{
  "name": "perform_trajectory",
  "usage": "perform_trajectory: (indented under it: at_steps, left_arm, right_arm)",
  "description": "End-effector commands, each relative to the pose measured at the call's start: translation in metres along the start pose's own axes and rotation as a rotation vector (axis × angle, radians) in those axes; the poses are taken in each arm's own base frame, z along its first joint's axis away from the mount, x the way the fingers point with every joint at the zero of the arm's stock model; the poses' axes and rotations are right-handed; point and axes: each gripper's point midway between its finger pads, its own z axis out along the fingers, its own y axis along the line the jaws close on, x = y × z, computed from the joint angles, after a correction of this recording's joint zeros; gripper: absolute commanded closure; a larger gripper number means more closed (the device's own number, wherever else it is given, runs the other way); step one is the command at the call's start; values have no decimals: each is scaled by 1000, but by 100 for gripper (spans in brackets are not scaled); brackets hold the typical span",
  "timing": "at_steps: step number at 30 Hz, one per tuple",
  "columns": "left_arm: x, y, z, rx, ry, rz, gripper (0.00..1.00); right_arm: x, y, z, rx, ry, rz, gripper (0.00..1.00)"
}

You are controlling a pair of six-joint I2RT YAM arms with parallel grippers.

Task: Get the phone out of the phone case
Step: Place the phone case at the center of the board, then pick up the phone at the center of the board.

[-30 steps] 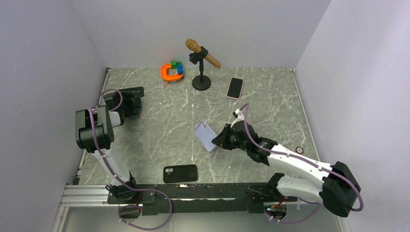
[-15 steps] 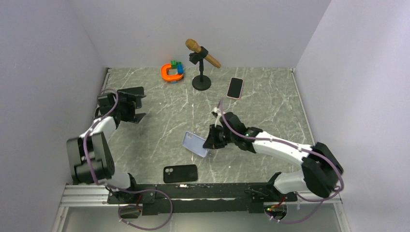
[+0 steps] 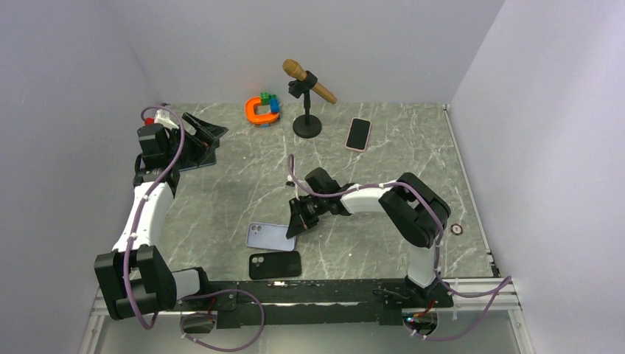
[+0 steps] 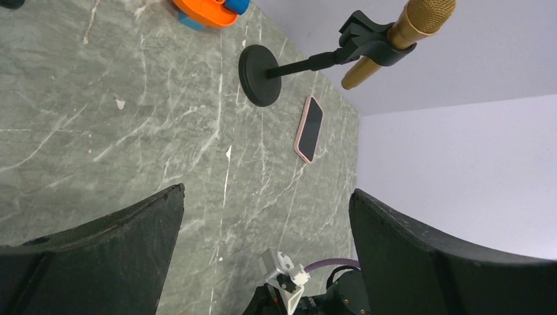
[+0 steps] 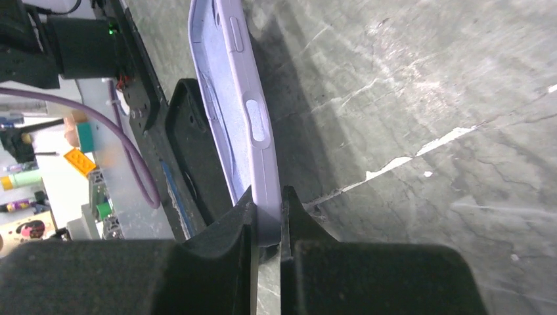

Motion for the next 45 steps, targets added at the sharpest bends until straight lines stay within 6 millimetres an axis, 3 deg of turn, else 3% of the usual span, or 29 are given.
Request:
perform_trajectory:
  at_steps: [1,5,8,11,14,17,21,25,27,30,36,40,45]
  left_arm:
    - [-9,-29,-12,106,-45,115,2]
    - [-8,-31,-14,120,-42,115,2]
    - [-6,-30,-14,118,-30,109,3]
    - [-6,-31,-14,123,-25,105,3]
    - [-8,-31,-17,122,-36,107,3]
    - [-13,-30,-22,111,-57,112,3]
    - [-20,-28,-26,98,-80,117,3]
    - [-20,-28,-28,113,-81,99,3]
    - [-19,-30,-28,127,-77,91,3]
    - [-19,-29,-29,132,-72,76,3]
    - [-19,-26,-29,139,-77,53,3]
    - [-18,-27,-30,155,-72,37,3]
    - [-18,-23,-31,169,-75,4,4]
  right_arm:
    - [10,12,-2,-82,14,-94,90]
    - [10,-4,-1,10,13,-88,77]
    - [0,-19,-8,141,-49,-78,49]
    - [-13,-29,-21,267,-136,-52,28]
    - [-31,-38,-45,408,-267,-7,14]
    - [-49,-68,-93,690,-467,118,1]
    - [-61,-106,-156,912,-684,365,0]
    - [-83,-131,-197,994,-817,506,0]
    - [-93,-154,-213,1061,-825,576,0]
    - [-109,-186,-224,1153,-761,618,0]
    - [-153,-227,-218,1204,-584,452,0]
    - [-164,-254,-226,1253,-533,491,0]
    - [-177,-274,-230,1258,-514,514,0]
